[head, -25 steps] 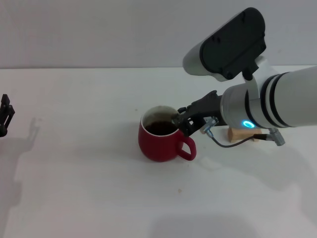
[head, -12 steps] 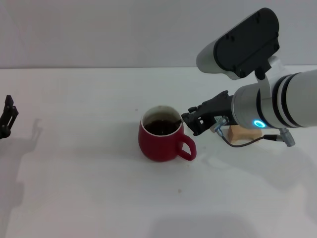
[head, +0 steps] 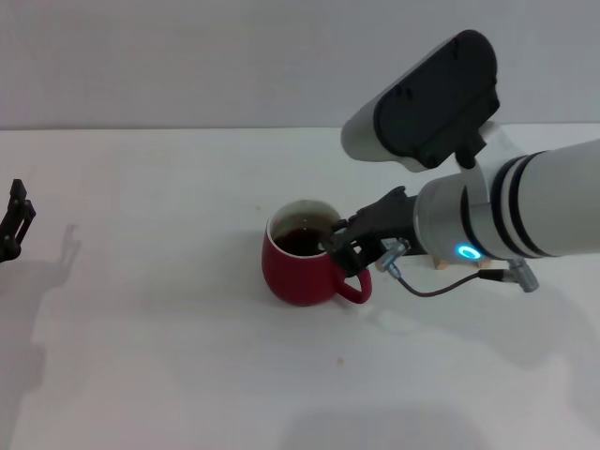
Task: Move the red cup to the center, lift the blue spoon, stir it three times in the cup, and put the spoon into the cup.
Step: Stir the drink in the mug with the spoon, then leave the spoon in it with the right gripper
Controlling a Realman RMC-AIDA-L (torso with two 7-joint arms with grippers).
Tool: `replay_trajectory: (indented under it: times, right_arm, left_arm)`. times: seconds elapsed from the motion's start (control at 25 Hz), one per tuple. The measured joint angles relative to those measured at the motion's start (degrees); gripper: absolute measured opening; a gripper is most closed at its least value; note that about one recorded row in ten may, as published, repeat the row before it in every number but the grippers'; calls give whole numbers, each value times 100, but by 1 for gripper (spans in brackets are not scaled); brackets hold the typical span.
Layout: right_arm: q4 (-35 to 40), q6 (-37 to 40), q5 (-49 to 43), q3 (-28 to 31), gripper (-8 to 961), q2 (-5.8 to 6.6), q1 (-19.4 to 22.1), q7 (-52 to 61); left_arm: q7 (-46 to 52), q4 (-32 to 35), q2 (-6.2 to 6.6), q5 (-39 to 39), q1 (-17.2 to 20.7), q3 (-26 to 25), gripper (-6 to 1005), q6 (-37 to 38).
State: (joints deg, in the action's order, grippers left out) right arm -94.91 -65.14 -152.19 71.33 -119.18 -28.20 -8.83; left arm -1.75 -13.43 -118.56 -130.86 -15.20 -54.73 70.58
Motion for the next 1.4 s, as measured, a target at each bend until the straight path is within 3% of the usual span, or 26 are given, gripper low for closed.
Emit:
replay_trajectory:
  times: [0.72,1.4]
  right_arm:
    - [453,337,-36,144,193,26,-238,-28]
    - [418,165,-65,308,198,30,-137,-166]
  left_arm:
    - [0,-72,0,0,-18,-3,840,-1]
    - [-40,-72,0,0,-112,-3,840,-40]
